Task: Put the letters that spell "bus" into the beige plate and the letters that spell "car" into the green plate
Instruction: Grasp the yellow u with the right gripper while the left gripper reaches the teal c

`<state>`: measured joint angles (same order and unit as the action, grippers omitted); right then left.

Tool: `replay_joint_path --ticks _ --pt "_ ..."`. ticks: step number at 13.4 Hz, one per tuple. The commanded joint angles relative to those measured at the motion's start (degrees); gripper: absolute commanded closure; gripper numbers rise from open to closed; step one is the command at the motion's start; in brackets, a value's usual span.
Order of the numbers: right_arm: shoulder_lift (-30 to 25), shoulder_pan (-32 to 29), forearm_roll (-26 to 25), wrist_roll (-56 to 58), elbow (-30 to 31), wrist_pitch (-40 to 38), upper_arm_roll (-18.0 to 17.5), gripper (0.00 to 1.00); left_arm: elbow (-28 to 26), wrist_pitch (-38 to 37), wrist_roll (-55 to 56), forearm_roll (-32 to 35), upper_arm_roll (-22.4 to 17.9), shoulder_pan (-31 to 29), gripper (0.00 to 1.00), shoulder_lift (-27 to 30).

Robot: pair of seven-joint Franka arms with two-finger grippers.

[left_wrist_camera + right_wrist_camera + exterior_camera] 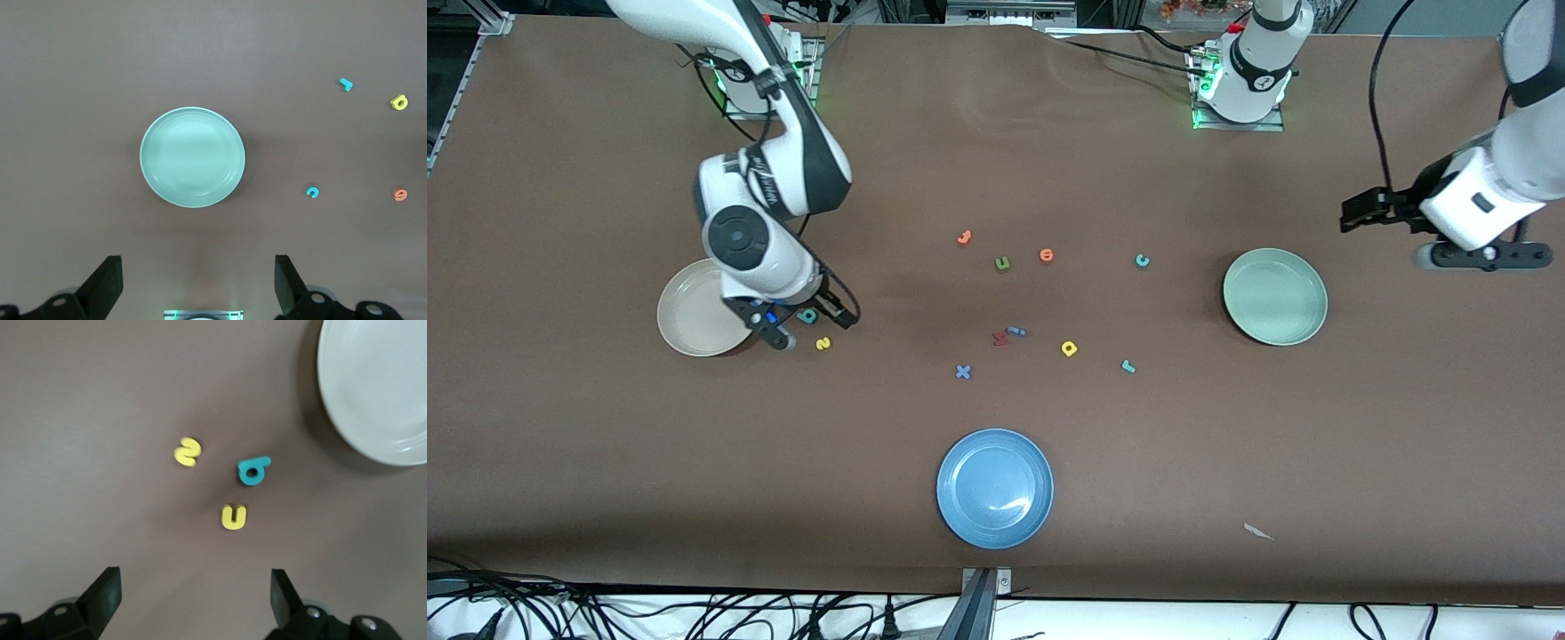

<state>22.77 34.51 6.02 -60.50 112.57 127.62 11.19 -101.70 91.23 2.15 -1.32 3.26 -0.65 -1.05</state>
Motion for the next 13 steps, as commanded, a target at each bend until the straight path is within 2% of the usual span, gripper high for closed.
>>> replay_joint_path --ticks 1,2,4,6,7,8,13 --pt "-3.4 -0.1 0.1 -0.5 10.2 9.3 0.1 0.01 -7.5 7.0 -0.2 -1.4 0.2 0.3 0.00 1.2" --pt "-3.4 -0.1 0.0 -0.1 12.0 12.3 0.1 0.01 -10.5 10.4 -0.1 -4.0 0.5 0.6 0.00 1.1" --pt "-2.9 -0.1 0.0 0.1 14.4 16.7 0.1 0.01 -15.0 17.5 -0.1 -4.9 2.4 1.4 0.00 1.1" --pt "-2.6 -0.1 0.0 0.3 14.6 17.0 0.1 0.02 -17.9 22.5 0.7 -4.9 4.8 1.4 0.00 0.5" --pt "-2.6 -0.2 0.0 1.0 14.6 17.1 0.1 0.03 -19.2 24.8 0.8 -4.9 5.3 1.5 0.00 0.3" --pt "-2.1 -0.2 0.0 1.9 14.6 17.2 0.1 0.08 -20.4 26.7 0.9 -5.0 5.5 2.1 0.00 -0.2" --pt "0.5 -0.2 0.3 1.7 14.4 20.4 0.1 0.09 -23.5 35.3 1.4 -4.9 5.5 7.0 0.00 -5.5"
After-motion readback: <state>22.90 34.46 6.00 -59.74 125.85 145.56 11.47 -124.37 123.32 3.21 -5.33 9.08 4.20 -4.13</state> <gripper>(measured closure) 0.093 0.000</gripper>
